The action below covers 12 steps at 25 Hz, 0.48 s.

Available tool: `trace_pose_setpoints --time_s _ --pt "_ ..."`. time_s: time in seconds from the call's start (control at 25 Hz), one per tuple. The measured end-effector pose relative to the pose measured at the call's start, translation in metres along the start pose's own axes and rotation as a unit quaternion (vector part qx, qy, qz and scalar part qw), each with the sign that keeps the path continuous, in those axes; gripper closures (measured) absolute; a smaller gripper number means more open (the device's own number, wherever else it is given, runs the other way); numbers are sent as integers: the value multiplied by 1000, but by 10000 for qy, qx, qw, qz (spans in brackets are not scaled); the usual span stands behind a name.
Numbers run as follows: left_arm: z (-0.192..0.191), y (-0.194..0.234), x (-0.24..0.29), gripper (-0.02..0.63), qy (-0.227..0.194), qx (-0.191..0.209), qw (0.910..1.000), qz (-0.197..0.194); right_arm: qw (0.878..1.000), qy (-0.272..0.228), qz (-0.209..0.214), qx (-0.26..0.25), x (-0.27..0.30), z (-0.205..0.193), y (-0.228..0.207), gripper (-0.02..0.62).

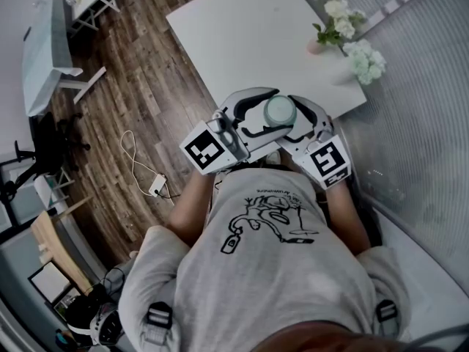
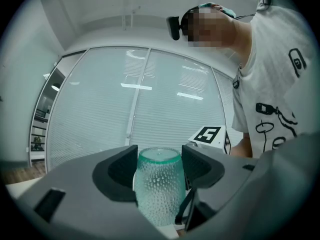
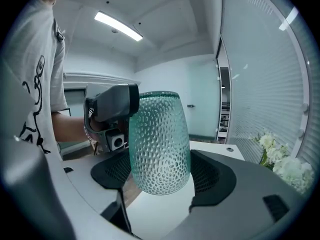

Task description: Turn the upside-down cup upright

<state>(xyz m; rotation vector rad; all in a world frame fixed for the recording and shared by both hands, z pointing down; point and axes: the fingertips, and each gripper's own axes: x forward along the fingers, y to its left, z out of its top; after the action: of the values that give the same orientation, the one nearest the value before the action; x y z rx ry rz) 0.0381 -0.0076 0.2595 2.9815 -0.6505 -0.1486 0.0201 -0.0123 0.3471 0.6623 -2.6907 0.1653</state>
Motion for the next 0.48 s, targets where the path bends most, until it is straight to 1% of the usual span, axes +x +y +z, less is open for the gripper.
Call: trace_pose_setpoints --time_s 0.12,0.48 --pt "0 1 1 328 -7 0 10000 0 9999 -30 31 130 1 1 -1 229" --pt "-11 4 1 330 89 18 10000 27 9998 60 82 179 7 -8 -2 229"
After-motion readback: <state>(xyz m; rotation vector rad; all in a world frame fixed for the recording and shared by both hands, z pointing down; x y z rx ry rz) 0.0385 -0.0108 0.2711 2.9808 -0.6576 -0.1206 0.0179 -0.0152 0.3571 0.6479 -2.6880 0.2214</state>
